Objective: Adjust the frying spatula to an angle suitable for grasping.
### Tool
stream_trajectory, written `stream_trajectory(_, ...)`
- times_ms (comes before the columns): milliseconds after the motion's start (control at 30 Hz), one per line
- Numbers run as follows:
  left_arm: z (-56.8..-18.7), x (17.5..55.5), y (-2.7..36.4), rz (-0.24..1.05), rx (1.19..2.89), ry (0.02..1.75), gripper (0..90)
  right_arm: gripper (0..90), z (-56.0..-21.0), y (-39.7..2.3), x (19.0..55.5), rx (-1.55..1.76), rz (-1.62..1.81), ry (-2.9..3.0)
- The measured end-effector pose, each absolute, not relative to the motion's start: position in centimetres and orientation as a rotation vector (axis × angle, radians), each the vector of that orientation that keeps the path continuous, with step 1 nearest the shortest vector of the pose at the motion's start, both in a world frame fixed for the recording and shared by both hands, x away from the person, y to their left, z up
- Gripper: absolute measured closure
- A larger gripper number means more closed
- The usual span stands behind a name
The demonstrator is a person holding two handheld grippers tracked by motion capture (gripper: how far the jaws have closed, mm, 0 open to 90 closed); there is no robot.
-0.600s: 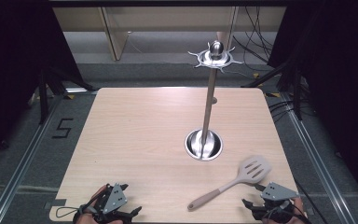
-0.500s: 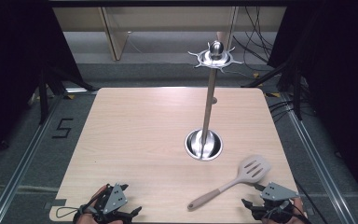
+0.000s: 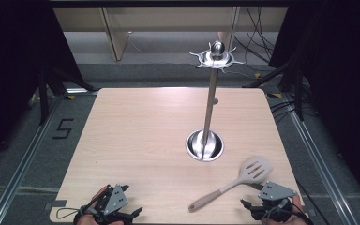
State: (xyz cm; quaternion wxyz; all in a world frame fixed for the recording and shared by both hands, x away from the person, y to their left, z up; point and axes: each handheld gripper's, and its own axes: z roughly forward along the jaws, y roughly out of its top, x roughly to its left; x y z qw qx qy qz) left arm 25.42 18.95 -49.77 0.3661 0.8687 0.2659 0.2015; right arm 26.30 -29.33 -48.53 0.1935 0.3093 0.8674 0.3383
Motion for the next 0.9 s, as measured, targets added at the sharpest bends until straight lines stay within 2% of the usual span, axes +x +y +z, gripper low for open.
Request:
stream_trajectory(467,-49.7,25.4,18.9,0.519,2.243,0.692,15.4,37.0,-46.2,-27.7,27.8,0.644,0.988,2.595)
stream_trajectory(900,-49.5,25.5,19.1,0.541,2.276,0.679,15.4,40.8,-46.3,-25.1,29.7,0.451,0.862,2.686)
